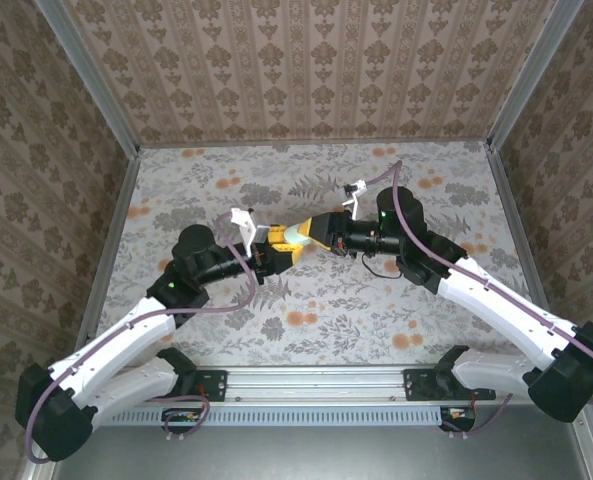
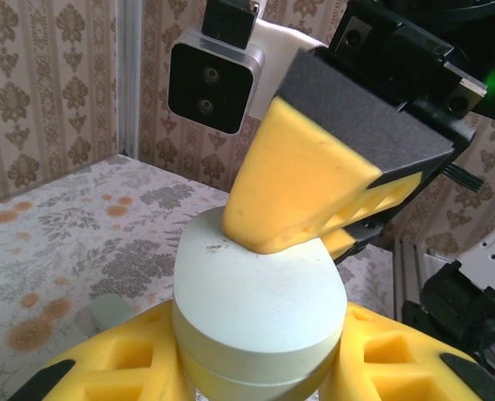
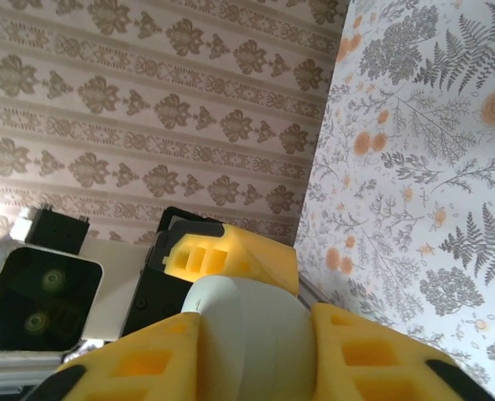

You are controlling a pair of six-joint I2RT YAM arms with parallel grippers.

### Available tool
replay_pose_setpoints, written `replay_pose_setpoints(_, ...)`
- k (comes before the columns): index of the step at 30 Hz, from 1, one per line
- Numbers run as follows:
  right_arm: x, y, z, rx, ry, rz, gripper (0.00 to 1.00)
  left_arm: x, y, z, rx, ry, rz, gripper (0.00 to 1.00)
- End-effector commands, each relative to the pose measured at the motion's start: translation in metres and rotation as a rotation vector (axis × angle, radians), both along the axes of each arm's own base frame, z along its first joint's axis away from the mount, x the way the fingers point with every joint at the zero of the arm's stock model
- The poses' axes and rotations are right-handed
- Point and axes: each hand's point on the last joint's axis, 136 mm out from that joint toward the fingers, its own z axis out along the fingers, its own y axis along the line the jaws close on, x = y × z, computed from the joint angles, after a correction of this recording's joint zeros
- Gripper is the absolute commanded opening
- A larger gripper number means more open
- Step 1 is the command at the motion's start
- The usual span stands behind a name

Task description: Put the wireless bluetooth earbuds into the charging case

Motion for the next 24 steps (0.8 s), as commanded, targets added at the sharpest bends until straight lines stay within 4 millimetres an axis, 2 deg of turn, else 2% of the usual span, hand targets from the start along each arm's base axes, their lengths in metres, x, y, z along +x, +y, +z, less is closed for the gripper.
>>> replay_pose_setpoints(1, -0.005, 0.009, 0.008, 0.048, -0.009, 0.041, 0.22, -0.006, 0.001, 0.007, -0.016, -0.023, -0.009, 0.27)
replay_pose_setpoints(8, 0.003, 0.005, 0.009, 0.059, 0.000, 0.003, 0.17, -0.013, 0.008, 0.005, 0.020, -0.033, -0.007, 0.57)
replay_pose_setpoints(10, 0.008, 0.002, 0.009, 0.059, 0.003, -0.020, 0.16, -0.015, 0.013, 0.004, 0.030, -0.041, 0.010, 0.66)
replay_pose_setpoints(12, 0.014, -0.004, 0.007, 0.059, 0.011, -0.049, 0.16, -0.016, 0.019, 0.002, 0.040, -0.044, 0.034, 0.80)
replay_pose_setpoints(16, 0.025, -0.016, 0.000, 0.059, 0.020, -0.100, 0.15, -0.022, 0.031, 0.000, 0.052, -0.059, 0.068, 0.97)
replay_pose_setpoints(19, 0.030, -0.024, -0.021, -0.035, 0.020, -0.121, 0.15, -0.024, 0.044, -0.006, 0.081, -0.067, 0.119, 1.00)
replay_pose_setpoints(24, 0.028, -0.032, -0.084, -0.231, 0.061, -0.104, 0.15, -0.017, 0.071, -0.023, 0.152, -0.065, 0.266, 1.00)
